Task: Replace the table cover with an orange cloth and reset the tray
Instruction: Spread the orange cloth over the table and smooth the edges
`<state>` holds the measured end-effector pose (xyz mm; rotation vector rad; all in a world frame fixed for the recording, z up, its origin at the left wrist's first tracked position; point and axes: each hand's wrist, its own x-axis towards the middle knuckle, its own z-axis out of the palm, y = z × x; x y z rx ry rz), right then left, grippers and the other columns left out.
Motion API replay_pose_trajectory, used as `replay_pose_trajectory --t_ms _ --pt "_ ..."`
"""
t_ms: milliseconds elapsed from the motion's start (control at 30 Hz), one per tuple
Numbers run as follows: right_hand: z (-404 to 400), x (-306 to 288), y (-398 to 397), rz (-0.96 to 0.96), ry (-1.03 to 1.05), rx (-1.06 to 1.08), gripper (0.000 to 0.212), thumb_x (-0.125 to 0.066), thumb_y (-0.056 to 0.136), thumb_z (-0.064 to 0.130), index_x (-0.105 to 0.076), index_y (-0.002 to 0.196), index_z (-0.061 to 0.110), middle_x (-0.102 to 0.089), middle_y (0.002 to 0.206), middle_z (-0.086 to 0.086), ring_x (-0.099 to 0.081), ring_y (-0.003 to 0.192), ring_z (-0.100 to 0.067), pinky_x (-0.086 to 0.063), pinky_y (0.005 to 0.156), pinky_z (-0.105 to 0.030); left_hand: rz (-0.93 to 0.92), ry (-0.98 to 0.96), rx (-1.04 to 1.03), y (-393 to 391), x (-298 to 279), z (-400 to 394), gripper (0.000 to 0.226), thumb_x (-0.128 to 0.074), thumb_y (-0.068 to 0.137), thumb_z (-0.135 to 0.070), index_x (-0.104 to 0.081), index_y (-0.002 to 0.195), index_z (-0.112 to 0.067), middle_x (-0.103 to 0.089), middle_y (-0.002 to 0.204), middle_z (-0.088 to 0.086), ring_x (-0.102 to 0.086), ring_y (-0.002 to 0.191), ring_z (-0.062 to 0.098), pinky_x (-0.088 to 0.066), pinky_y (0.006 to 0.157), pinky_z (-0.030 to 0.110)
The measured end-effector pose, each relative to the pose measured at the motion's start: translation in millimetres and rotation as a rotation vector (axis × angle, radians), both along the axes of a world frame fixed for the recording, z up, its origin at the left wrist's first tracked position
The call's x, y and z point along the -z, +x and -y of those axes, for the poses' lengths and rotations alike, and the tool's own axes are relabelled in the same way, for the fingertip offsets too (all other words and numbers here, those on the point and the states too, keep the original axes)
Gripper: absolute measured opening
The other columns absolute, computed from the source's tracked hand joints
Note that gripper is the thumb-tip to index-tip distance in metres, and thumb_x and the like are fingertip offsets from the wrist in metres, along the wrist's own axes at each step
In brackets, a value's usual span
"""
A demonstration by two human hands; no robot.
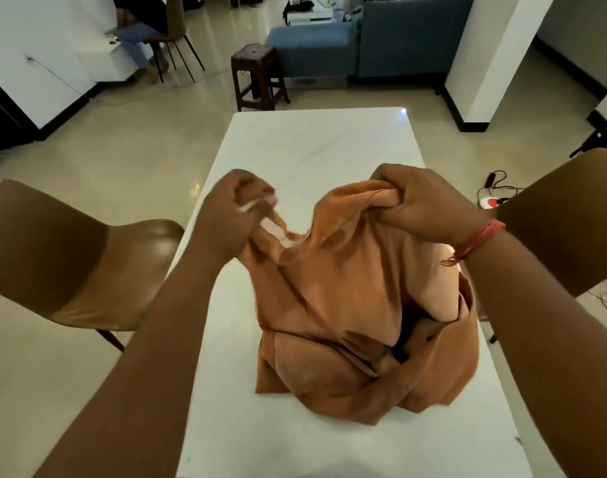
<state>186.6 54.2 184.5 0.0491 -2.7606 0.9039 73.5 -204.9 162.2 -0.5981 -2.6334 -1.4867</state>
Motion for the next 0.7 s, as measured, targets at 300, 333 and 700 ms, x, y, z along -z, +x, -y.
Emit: replay_pose_trajectory --t_ms 300,333,700 --pt "41.3 -10.3 -0.1 0.188 -0.026 -0.126 0.020 -0.071 0.084 0.028 -0.062 0.102 0.026 -0.066 0.092 0.009 -0.061 0.083 -0.010 -0.054 0.075 -0.034 0.172 -0.303 0.552 32.4 -7.8 -27.5 0.032 -0.076 0.076 -0.049 -0.069 0.101 -0.030 -0.070 0.095 -0.011 -0.064 0.089 0.004 -0.052 0.082 0.029" --pt "34.3 -8.8 1.6 0.295 -0.030 -0.177 0.023 -0.070 0.086 0.037 -0.062 0.105 0.028 -0.066 0.095 0.009 -0.061 0.086 -0.009 -0.054 0.078 -0.033 0.138 -0.326 0.521 30.4 -6.0 -25.1 0.027 -0.078 0.076 -0.046 -0.069 0.094 -0.028 -0.068 0.089 -0.009 -0.062 0.084 0.006 -0.051 0.077 0.030" --pt "4.4 -5.1 0.8 0.466 -0.380 -0.276 0.037 -0.056 0.090 0.048 -0.073 0.101 0.016 -0.072 0.091 -0.002 -0.064 0.078 -0.006 -0.050 0.067 -0.017 -0.054 -0.333 0.629 26.1 -18.4 -26.3 0.030 -0.078 0.076 -0.045 -0.062 0.096 -0.029 -0.061 0.089 -0.015 -0.058 0.084 0.006 -0.048 0.073 0.021"
